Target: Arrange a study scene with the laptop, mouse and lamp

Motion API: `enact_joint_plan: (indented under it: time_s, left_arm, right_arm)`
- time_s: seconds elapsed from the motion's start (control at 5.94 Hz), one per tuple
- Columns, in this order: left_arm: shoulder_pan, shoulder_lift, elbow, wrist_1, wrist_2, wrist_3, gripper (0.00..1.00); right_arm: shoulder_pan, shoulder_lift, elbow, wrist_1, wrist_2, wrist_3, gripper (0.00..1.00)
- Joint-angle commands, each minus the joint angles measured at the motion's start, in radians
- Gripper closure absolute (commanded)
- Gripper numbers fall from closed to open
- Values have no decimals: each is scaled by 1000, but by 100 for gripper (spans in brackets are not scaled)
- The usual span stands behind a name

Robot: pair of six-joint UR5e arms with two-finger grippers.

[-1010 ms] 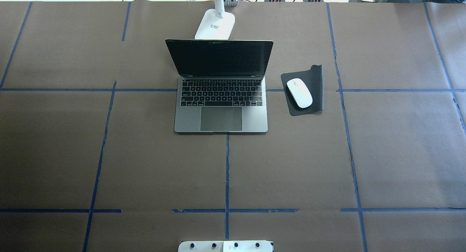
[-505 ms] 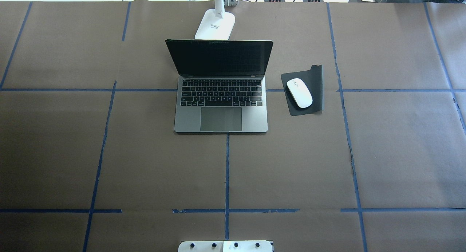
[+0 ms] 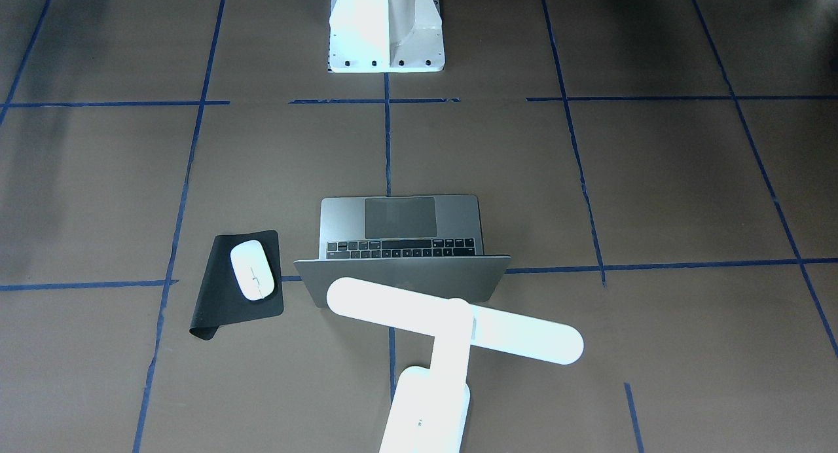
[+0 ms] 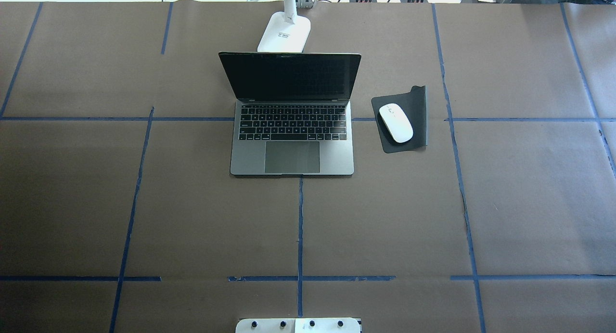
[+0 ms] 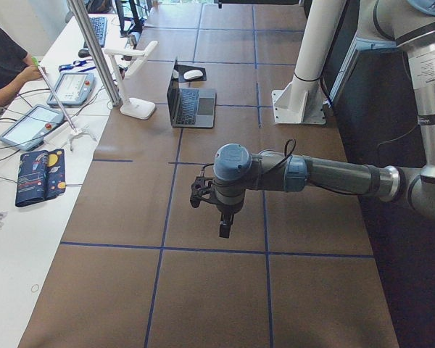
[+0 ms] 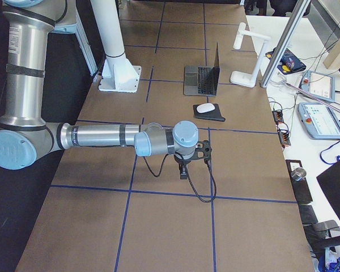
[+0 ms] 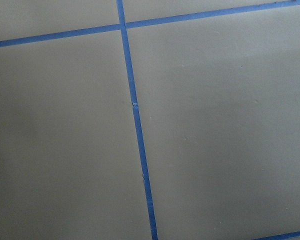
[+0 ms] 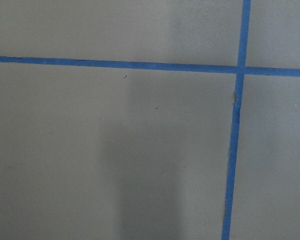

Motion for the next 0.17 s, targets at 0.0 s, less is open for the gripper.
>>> enact_joint_plan:
  time_s: [0.0]
  left_arm:
    - [1, -4, 2, 2, 4, 0, 0]
  right_arm:
    - [1, -17, -18, 0, -32, -1, 0]
